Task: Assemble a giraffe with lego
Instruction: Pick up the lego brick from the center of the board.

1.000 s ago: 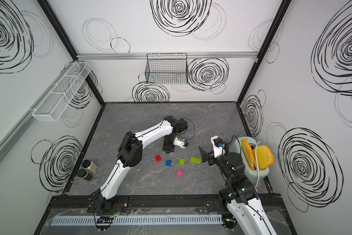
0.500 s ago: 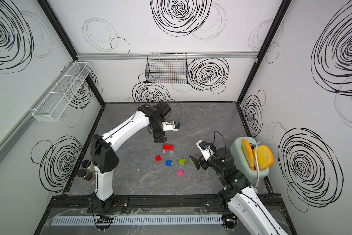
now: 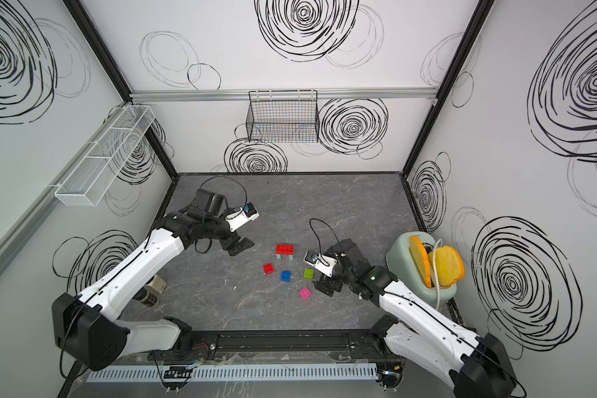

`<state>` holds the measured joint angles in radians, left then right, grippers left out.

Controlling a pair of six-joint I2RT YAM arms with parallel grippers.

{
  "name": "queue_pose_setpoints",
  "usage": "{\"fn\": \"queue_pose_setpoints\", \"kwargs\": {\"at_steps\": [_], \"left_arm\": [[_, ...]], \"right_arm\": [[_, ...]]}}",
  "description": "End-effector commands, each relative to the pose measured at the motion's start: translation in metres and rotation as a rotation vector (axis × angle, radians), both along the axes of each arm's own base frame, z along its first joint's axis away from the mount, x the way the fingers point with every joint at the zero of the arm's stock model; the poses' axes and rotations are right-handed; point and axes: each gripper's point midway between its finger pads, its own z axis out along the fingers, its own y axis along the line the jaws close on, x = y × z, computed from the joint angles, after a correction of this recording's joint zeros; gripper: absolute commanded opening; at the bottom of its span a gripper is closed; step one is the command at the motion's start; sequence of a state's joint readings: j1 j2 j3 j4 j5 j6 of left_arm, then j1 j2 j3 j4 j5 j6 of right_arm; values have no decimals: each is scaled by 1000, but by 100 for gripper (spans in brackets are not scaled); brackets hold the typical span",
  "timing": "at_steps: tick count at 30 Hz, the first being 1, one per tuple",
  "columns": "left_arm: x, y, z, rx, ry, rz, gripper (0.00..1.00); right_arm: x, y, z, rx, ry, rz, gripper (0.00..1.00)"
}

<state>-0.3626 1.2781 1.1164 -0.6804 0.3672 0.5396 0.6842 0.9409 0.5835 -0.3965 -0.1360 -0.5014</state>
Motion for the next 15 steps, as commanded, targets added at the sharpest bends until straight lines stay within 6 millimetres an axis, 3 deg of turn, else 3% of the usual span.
{"fn": "queue_pose_setpoints", "kwargs": {"at_steps": [1,6,15], "left_arm": [[-4,-14,19,-196,-42,-28,98],[-22,-7,11,-291,-27,-54,98],[-17,7,15,-321,-64,-8,98]], "right_arm": [[3,7,3,-21,24,30,94],[11,19,-4,-56,121,38,81],[21,30,-34,-165,239,69,70]]}}
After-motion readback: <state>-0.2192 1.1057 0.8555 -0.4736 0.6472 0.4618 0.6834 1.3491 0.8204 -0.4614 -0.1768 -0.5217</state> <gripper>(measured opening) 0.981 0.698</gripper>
